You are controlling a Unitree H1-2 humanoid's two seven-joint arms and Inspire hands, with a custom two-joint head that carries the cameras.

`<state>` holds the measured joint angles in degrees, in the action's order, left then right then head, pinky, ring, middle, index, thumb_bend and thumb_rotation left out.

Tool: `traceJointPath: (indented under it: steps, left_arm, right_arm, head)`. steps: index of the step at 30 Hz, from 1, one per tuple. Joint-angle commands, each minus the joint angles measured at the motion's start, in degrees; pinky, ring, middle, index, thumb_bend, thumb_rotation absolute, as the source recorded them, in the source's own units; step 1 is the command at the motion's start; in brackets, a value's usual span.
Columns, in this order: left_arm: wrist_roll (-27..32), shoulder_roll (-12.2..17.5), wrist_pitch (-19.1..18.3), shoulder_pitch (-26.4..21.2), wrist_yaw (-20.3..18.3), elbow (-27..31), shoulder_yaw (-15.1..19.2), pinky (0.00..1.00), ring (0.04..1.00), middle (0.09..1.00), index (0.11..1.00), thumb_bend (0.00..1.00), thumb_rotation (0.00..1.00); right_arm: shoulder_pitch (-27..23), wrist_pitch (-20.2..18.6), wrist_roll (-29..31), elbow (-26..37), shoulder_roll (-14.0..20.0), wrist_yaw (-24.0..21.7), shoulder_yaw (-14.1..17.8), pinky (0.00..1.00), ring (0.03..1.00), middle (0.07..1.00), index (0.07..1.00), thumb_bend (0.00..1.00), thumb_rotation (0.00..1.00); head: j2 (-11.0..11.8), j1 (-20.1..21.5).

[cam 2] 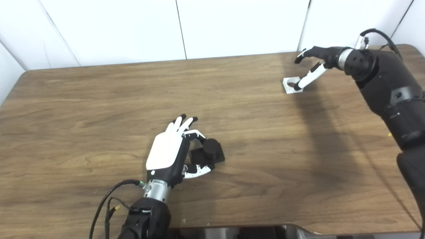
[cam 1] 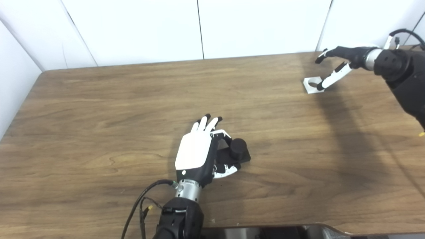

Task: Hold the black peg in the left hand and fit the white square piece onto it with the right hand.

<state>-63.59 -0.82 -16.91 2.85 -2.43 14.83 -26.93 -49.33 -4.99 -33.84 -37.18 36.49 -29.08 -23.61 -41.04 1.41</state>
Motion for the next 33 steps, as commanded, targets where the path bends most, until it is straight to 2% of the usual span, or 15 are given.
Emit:
traceJointPath:
  steps: [1,15,33]
  left_arm:
    - [-0.7,0.4,-1.0,0.4,-1.3,-2.3,-0.1,0.99,1.0,0.934,0.494,0.51,0.06]
    - [-1.3,0.1,-1.4,0.2,-1.2,-2.4,-0.2,0.98,1.0,0.937,0.495,0.51,0.06]
    - [-1.8,-0.3,-1.6,0.0,-0.8,-2.6,-0.1,0.96,1.0,0.933,0.495,0.51,0.06]
  right_arm:
    - [-5.2,1.0,-0.8,-0.7,0.4,1.0,0.3,1.0,1.0,0.99,0.837,0.86,0.33]
    - [-8.4,2.7,-4.5,-6.0,-1.2,-0.4,-3.8,1.0,1.0,0.989,0.846,0.88,0.35]
    - [-10.0,3.6,-6.9,-9.1,-2.3,-0.9,-6.1,1.0,1.0,0.995,0.852,0.87,0.36]
  head:
    - [-0.1,0.0]
    - [-0.2,0.1]
    - [-0.3,0.0]
